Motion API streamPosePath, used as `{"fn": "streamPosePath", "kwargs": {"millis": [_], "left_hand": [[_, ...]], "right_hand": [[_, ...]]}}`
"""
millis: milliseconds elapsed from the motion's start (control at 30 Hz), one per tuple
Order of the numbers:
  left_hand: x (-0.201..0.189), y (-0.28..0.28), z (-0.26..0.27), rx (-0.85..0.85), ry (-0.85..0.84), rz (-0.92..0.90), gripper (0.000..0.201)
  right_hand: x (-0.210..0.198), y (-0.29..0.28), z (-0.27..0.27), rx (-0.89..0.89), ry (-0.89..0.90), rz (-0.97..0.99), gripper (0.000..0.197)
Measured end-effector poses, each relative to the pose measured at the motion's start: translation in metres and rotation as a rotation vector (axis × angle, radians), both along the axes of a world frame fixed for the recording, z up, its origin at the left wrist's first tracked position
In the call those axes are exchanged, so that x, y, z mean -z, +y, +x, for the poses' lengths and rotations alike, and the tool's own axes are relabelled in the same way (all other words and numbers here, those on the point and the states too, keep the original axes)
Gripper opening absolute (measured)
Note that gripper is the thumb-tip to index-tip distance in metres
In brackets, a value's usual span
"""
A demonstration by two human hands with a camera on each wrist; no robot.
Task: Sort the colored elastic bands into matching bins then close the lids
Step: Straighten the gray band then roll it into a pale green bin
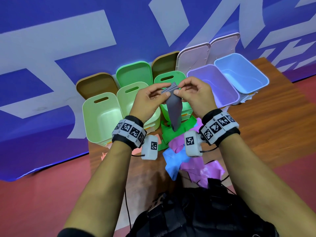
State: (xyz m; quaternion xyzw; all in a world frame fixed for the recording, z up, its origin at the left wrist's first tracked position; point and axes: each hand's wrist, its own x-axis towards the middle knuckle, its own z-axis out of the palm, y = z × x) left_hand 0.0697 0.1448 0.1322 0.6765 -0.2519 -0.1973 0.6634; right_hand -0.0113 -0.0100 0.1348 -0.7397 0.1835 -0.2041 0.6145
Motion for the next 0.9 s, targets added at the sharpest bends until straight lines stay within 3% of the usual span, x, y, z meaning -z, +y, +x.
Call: {"fn": "streamPosePath", "kwargs": {"millis": [167,367,567,900], "left_hand": [[0.001,-0.002,0.005,0.025,-0.029,0.038,0.029],[0.002,-0.005,0.011,0.002,-0.026,0.08,0.021],[0.002,-0.005,0.014,-0.02,-0.083,0.064,0.02],[0.012,-0.007,0.013,-0.047,-0.113,0.05,0.019]], "right_hand": [[0.003,-0.004,0.001,0.006,0.006,-0.034,0.019],[0.004,-0.008,0.003,-0.039,0.017,-0.081,0.033],[0.003,-0.012,0.006,-0.069,0.04,-0.158,0.02],[0.008,-0.012,0.009,-0.192,0.081,-0.048,0.022]]}}
